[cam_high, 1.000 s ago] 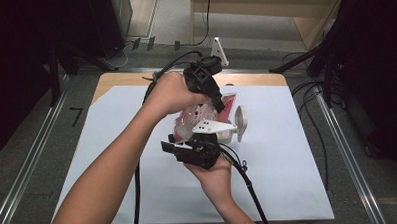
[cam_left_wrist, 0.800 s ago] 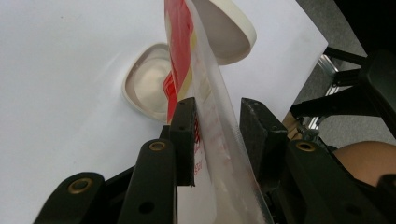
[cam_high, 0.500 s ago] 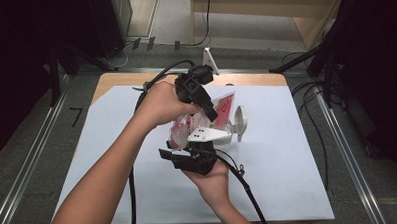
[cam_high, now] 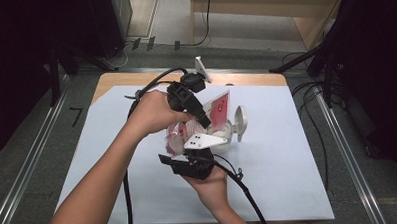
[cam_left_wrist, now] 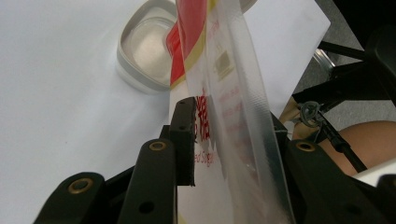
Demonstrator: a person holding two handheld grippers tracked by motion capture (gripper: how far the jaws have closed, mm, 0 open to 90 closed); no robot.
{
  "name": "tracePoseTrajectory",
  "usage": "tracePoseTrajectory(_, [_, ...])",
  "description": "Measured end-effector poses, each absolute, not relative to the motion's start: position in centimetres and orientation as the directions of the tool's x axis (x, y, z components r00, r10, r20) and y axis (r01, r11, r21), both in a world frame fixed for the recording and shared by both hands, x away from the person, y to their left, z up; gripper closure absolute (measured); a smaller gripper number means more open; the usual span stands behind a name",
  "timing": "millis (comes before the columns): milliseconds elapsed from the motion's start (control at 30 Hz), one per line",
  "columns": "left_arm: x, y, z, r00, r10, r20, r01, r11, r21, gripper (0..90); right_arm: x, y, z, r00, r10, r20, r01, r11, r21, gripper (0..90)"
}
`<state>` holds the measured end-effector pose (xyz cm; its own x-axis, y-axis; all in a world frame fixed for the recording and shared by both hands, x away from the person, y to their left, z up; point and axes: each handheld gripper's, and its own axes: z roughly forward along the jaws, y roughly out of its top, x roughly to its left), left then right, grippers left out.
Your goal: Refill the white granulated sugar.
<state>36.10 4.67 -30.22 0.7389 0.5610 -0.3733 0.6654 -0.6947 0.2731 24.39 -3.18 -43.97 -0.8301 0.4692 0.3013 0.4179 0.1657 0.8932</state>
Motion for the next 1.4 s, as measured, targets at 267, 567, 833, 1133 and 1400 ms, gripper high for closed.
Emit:
tracePoseTrajectory(267, [36.3,4.2,-29.9,0.725,0.573,-0.382,0.679,-0.688,0.256,67.9,24.5,-3.4,-43.8,-0.821,0.447,0.356,0.447,0.115,0.887,62.3])
tracePoseTrajectory(567, [37.0,2.1,-28.4,0.730,0.592,-0.341,0.677,-0.693,0.248,68.9,25.2,-4.0,-42.2,-0.803,0.394,0.446,0.506,0.058,0.860,60.4])
tracePoseTrajectory(833, [37.3,0.7,-27.5,0.735,0.594,-0.326,0.668,-0.718,0.196,66.5,25.3,-4.3,-41.4,-0.800,0.367,0.474,0.518,0.023,0.855,60.2])
tracePoseTrajectory(1133, [37.5,0.9,-27.5,0.730,0.599,-0.330,0.672,-0.716,0.188,66.3,25.5,-4.0,-41.2,-0.803,0.363,0.473,0.518,0.034,0.855,59.8])
tracePoseTrajectory(1400, [37.4,1.1,-27.5,0.733,0.595,-0.330,0.671,-0.714,0.202,66.6,25.6,-3.9,-41.3,-0.808,0.375,0.454,0.505,0.045,0.862,60.4])
